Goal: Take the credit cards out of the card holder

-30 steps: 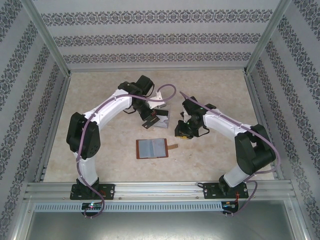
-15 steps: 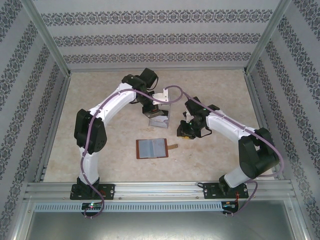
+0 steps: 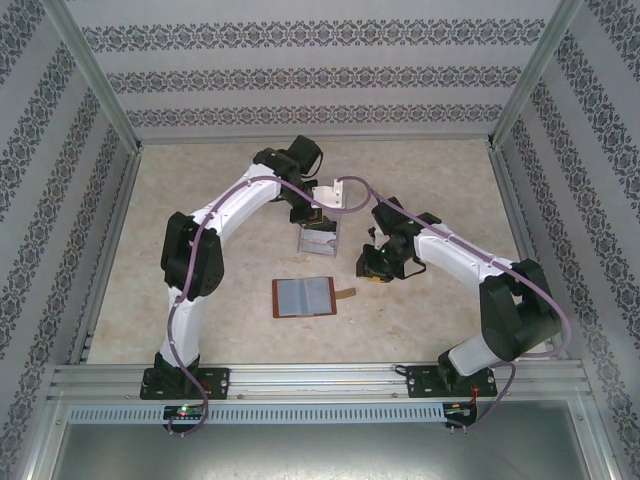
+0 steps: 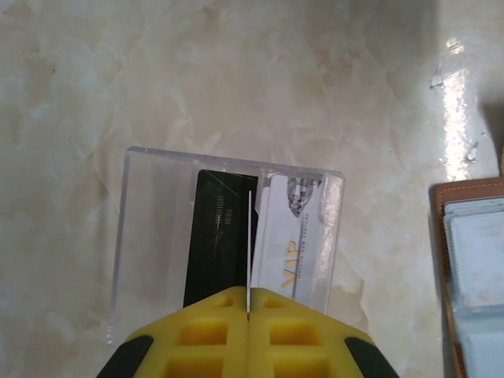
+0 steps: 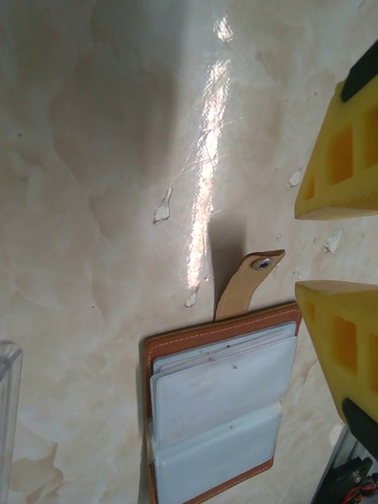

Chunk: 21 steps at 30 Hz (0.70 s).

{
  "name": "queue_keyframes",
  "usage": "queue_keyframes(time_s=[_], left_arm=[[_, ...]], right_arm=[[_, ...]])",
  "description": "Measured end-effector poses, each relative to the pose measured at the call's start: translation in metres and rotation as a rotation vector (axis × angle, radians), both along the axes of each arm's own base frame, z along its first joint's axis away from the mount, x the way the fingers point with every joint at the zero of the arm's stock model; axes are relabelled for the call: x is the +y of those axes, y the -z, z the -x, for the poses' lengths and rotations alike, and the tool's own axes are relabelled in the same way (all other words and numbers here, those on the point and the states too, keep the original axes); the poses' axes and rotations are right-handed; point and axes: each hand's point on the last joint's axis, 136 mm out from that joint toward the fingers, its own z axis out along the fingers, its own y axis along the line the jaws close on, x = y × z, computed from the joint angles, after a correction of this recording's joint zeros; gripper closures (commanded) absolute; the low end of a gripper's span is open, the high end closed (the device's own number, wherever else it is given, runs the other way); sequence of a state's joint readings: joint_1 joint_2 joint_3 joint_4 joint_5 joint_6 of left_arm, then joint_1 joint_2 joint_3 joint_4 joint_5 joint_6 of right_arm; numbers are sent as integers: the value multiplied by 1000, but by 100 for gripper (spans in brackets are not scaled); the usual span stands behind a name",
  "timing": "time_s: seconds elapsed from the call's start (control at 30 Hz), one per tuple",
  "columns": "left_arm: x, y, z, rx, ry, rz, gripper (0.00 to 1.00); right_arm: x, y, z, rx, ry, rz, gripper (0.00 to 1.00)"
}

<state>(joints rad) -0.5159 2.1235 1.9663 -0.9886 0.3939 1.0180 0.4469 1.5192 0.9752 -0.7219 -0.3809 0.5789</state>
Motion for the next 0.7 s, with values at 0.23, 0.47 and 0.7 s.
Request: queue_keyframes(time_s=[0.23, 0.47, 0.7], left_arm=[[-2, 4, -6, -9, 12, -8, 100], [-2, 1, -9, -34, 21, -18, 100], [-5, 1, -7, -50, 45, -30, 100]], right_arm=[[0, 0, 1, 3, 6, 0, 72], [0, 0, 1, 6, 16, -1, 72], [0, -1, 1, 4, 17, -3, 72]])
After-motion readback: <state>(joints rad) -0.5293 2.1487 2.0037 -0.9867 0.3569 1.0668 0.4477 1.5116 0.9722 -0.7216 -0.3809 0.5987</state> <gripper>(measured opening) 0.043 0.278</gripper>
